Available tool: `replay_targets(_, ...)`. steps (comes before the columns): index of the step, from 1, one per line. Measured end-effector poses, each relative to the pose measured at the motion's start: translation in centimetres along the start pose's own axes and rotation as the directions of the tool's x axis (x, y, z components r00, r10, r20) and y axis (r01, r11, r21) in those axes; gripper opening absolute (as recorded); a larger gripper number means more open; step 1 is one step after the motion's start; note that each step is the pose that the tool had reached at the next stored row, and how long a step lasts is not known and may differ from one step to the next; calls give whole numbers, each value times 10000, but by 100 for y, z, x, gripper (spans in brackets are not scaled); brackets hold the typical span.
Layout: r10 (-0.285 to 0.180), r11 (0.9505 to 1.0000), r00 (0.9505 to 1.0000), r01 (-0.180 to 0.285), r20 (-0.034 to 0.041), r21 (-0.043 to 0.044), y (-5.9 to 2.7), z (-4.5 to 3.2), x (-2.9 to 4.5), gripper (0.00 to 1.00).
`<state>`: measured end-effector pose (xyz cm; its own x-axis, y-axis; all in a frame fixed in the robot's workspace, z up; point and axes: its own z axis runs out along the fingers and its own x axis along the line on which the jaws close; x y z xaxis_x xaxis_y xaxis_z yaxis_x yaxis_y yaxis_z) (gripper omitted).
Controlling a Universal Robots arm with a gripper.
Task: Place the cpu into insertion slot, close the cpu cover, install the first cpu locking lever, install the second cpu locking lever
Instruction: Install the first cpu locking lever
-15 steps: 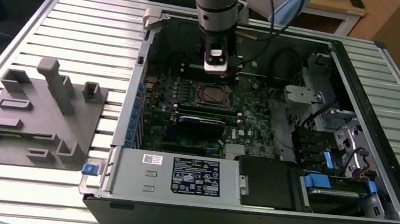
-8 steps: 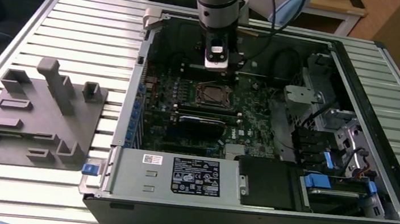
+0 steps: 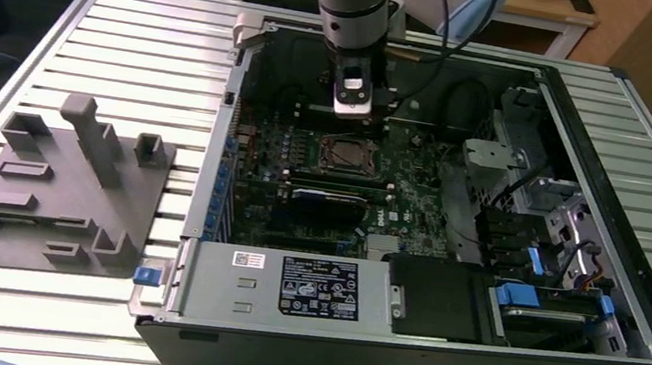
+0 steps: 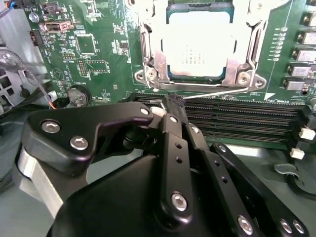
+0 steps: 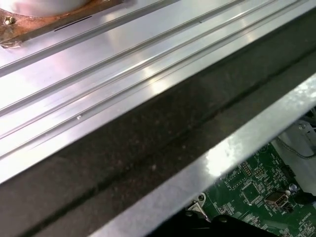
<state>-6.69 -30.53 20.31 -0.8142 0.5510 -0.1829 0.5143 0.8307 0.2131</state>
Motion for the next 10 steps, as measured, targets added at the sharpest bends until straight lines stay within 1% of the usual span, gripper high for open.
replay_targets(2, 82, 10000, 10000, -83, 18, 14, -3, -1, 4, 11)
replay_targets(6, 385, 9992, 9992, -386, 87, 67, -8, -3, 13, 11)
replay_targets(10, 708, 9974, 9974, -710, 162, 127, -10, -5, 16, 11)
